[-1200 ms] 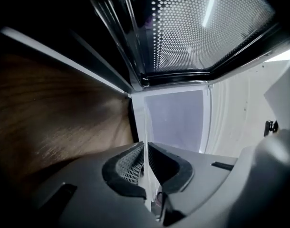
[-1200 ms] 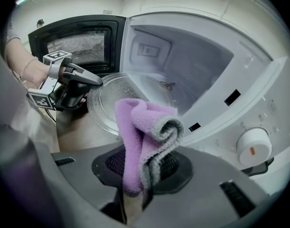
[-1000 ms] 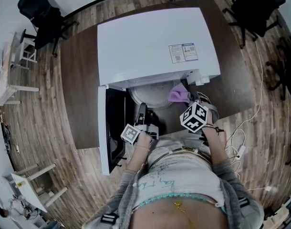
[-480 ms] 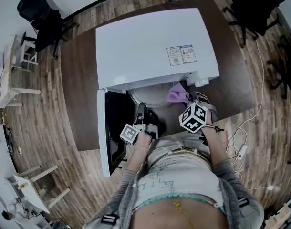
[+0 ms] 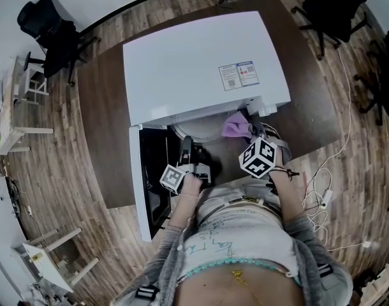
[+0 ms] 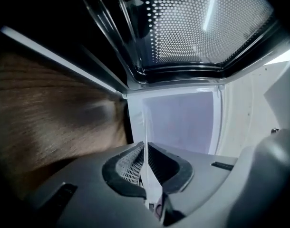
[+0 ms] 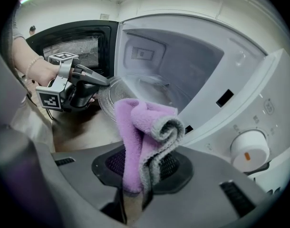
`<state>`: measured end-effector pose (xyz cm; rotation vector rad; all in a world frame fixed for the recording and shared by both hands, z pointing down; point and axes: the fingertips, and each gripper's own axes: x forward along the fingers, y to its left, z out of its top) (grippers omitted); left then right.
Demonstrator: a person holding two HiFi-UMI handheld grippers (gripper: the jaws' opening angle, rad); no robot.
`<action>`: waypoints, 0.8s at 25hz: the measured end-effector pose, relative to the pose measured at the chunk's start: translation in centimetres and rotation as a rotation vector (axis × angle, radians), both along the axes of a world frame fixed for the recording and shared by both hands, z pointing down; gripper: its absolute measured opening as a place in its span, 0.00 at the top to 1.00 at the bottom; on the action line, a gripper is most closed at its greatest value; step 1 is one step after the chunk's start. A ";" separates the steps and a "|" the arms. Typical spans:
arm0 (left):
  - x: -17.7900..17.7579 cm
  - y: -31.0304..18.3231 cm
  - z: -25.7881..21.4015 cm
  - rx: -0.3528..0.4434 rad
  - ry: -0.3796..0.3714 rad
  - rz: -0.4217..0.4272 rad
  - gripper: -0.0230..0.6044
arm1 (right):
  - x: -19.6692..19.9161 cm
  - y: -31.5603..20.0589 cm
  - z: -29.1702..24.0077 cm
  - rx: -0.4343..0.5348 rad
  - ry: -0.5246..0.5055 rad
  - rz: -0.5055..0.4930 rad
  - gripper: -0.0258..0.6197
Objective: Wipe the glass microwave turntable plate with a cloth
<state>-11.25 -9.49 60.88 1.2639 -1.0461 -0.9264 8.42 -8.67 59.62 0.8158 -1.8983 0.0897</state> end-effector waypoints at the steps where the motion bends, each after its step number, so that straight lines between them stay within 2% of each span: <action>1: 0.0 -0.1 -0.2 0.004 0.007 0.001 0.91 | 0.0 0.0 0.0 0.000 0.000 0.004 0.79; 4: -0.1 -0.7 -0.6 0.013 0.028 -0.005 0.91 | 0.1 -0.1 0.0 -0.002 0.000 0.016 0.79; 8: -0.6 -1.4 0.2 0.006 -0.013 0.001 0.91 | 0.1 -0.1 0.1 -0.007 -0.002 0.026 0.79; 13: 0.1 -3.1 -0.5 0.011 0.011 -0.004 0.91 | -0.3 -0.1 0.0 -0.007 -0.015 0.040 0.79; 17: -0.3 -3.1 0.4 -0.027 -0.025 0.005 0.91 | 0.0 0.1 -0.1 -0.006 -0.008 0.051 0.79; 20: -0.4 -3.8 0.0 -0.021 -0.015 0.004 0.91 | 0.4 -0.1 -0.2 -0.004 -0.017 0.075 0.79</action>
